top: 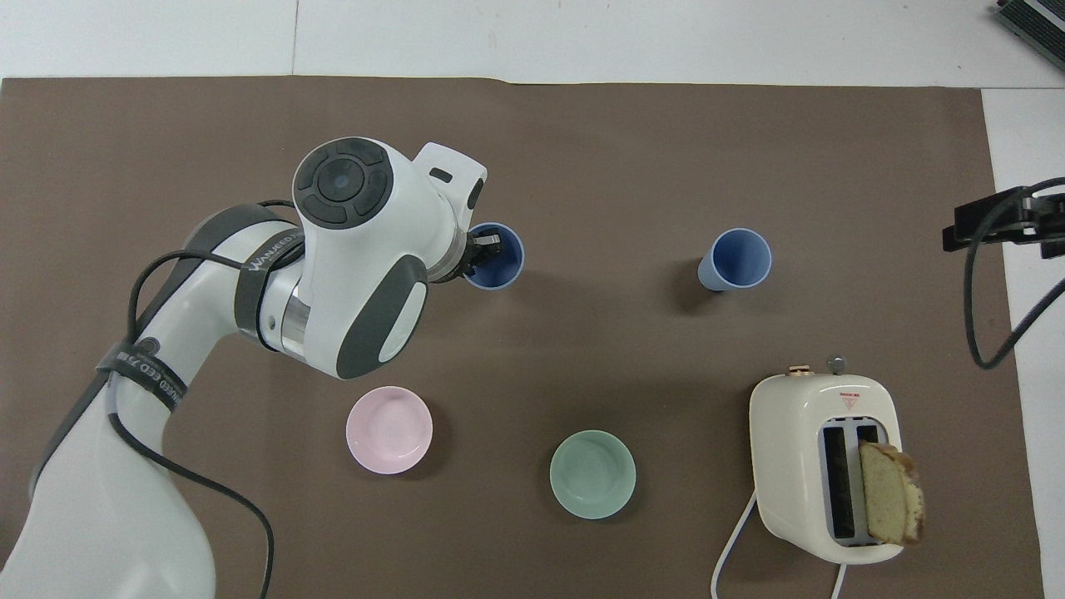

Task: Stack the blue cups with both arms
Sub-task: 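Carry the blue cup with the left gripper toward the table center, then open the left gripper and withdraw while the right gripper reaches out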

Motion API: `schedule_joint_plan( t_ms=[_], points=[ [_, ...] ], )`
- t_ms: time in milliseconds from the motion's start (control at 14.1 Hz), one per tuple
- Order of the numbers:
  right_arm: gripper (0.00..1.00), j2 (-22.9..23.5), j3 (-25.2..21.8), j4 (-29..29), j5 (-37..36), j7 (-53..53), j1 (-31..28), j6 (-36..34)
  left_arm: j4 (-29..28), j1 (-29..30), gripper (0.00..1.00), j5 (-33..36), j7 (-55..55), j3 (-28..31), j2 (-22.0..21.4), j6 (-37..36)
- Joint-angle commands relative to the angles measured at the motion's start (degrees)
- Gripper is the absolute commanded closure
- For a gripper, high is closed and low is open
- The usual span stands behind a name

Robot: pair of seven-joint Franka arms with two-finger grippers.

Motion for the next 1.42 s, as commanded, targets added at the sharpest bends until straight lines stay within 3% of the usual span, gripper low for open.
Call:
schedule_joint_plan(
  t_ms=[0,213,709,780,922,993,1347],
  points=[
    [0.0,-0.9,0.2,-1.0,1.1,-1.7,-0.8,0.1,0.1,-0.8,1.0,2.1,-0.5,1.0,1.0,1.0],
    [0.0,-0.9,0.2,-1.0,1.1,-1.7,-0.8,0.1,-3.1,-1.0,1.0,4.3,-0.3,0.9,1.2,4.3],
    [0.0,-0.9,0.2,-1.0,1.1,-1.7,-0.8,0.1,-3.3,-2.4,1.0,4.3,-0.1,1.0,2.9,5.3],
    [0.0,-0.9,0.2,-1.0,1.1,-1.7,-0.8,0.1,-3.3,-2.3,0.92,4.3,-0.1,1.0,3.0,5.2],
    [0.0,-0.9,0.2,-0.9,1.1,-1.7,-0.8,0.1,-3.2,-2.0,0.24,4.3,0.1,1.1,3.0,5.0],
    [0.0,-0.9,0.2,-1.0,1.1,-1.7,-0.8,0.1,-2.9,-2.0,0.0,5.0,0.1,1.1,2.9,4.6],
    [0.0,-1.5,0.3,-1.7,1.4,-2.2,-0.8,0.4,-1.8,0.7,0.0,6.8,3.1,1.7,-0.9,0.7]
  ],
)
